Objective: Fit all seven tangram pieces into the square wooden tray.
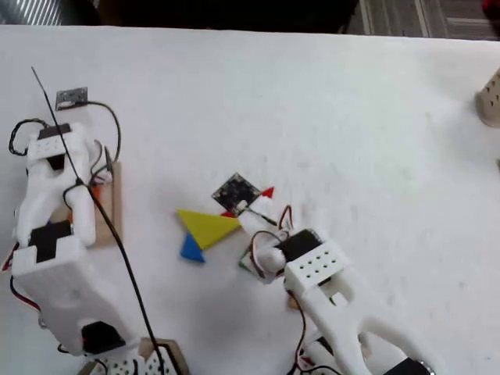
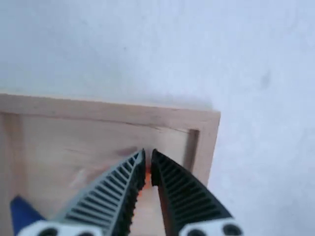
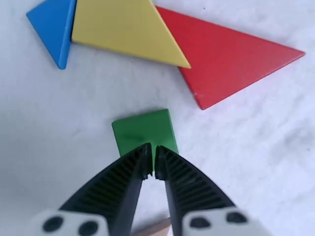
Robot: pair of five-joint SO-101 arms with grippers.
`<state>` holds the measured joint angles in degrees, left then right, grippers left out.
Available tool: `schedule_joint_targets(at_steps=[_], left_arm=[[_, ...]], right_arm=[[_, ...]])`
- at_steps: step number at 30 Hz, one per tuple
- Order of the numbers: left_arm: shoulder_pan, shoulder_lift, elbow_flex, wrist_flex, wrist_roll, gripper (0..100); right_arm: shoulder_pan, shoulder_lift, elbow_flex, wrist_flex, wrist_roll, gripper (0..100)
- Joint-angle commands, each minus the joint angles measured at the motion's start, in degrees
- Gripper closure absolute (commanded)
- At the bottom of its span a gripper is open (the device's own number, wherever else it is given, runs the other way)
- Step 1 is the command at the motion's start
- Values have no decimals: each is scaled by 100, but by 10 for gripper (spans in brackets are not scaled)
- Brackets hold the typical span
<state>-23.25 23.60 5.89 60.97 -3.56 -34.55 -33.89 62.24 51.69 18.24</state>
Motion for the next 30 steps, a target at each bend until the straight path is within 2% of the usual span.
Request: schedule_joint_targets(at_steps=[1, 13, 19, 27, 30], left_arm=[[-13, -215, -308, -79, 79, 973], [-57, -233, -475, -79, 123, 976], [-382, -207, -598, -132, 1345, 976], [-365, 101, -563, 0, 1354, 976], [-356, 312, -598, 123, 1081, 976]], right_arm=[[-48, -171, -35, -84, 79, 981], [-48, -171, -35, -84, 79, 981], [-48, -171, -35, -84, 79, 981], [-48, -171, -35, -84, 79, 981], [-48, -171, -35, -84, 79, 981]])
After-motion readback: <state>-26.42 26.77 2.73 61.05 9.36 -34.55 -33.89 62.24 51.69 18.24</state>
